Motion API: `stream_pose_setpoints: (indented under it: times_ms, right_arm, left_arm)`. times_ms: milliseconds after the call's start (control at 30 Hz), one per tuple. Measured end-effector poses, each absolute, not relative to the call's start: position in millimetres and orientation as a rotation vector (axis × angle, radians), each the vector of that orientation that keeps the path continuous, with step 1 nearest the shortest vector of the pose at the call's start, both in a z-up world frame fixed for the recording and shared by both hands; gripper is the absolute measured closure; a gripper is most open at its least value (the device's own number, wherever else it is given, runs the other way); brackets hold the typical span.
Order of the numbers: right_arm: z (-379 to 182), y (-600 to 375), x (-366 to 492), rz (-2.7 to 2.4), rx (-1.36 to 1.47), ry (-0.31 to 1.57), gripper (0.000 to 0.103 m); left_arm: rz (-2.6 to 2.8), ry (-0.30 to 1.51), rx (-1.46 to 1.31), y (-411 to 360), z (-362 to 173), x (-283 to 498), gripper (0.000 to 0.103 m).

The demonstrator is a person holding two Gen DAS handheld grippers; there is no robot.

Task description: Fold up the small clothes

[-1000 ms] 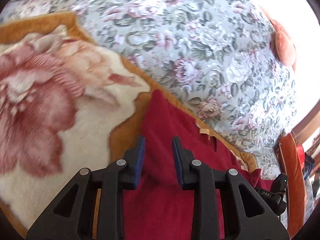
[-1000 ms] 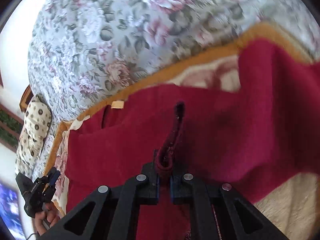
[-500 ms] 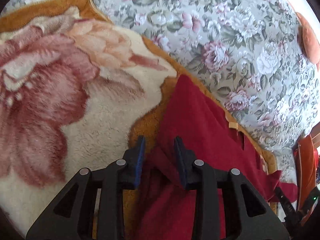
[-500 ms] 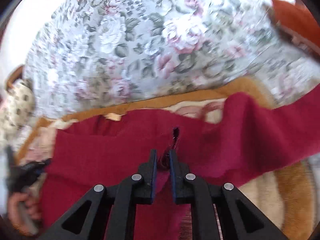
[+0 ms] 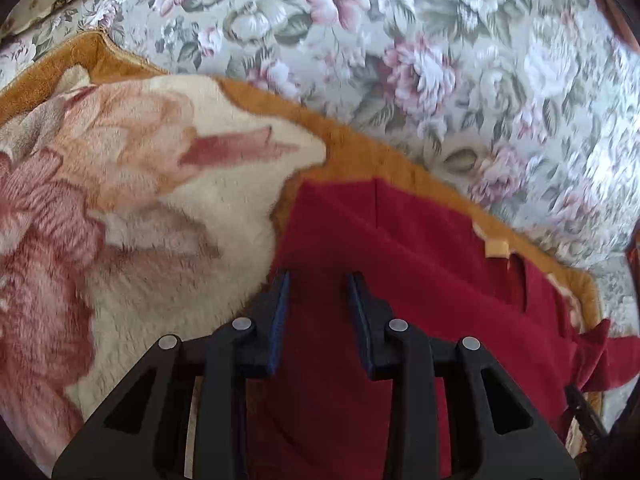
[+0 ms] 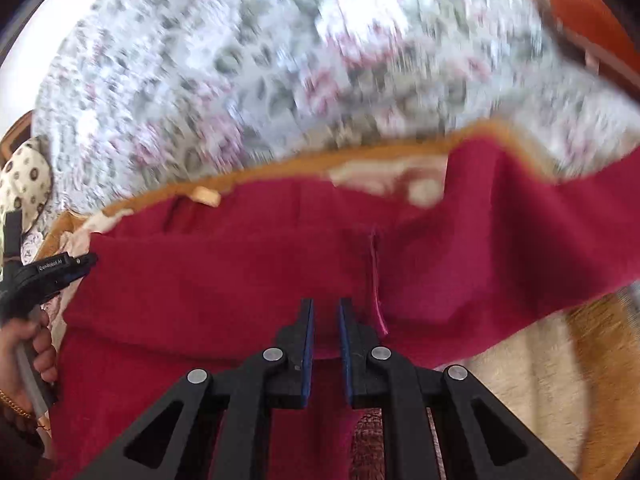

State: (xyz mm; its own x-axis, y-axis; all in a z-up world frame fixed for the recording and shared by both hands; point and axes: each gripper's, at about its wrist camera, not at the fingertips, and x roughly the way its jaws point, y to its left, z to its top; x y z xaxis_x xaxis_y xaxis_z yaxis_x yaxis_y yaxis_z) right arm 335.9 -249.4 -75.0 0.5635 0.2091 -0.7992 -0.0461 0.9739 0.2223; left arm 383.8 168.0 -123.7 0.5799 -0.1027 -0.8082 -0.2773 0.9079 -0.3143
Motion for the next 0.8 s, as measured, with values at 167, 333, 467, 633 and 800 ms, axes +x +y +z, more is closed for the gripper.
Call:
stream_pose_setpoints:
  times_ms: [167, 333, 467, 633, 800]
  right_arm:
    - [-64.6, -253.6, 329.8, 0.184, 0.183, 0.926, 0.093]
    - [-15.2, -318.3, 293.0, 0.071, 0.222, 0.786, 0.086]
    - [24.1, -413.6, 251.7, -0.164, 0.246, 0.656, 0.070]
    - [50.2, -499.1, 227.9, -0.363, 0.278, 0.601, 0.067]
    - [47.0, -526.0, 244.5, -0.321, 0.362, 0.634, 0.066]
  left_arm:
    - [0.118, 0.945, -0.425, 167.3, -104.8, 370.5, 0.074]
    - [0.042, 0.878, -0.447, 135.9, -81.8, 310.0, 0.055]
    - [-0.075, 0.840, -0.430, 95.2, -80.6, 255.2, 0.039]
    - [-0.113, 0.869, -0.356, 64.5, -99.4, 248.2, 0.039]
    - [-0.106, 0.867, -0.337, 61.2, -101.0, 250.6, 0.039]
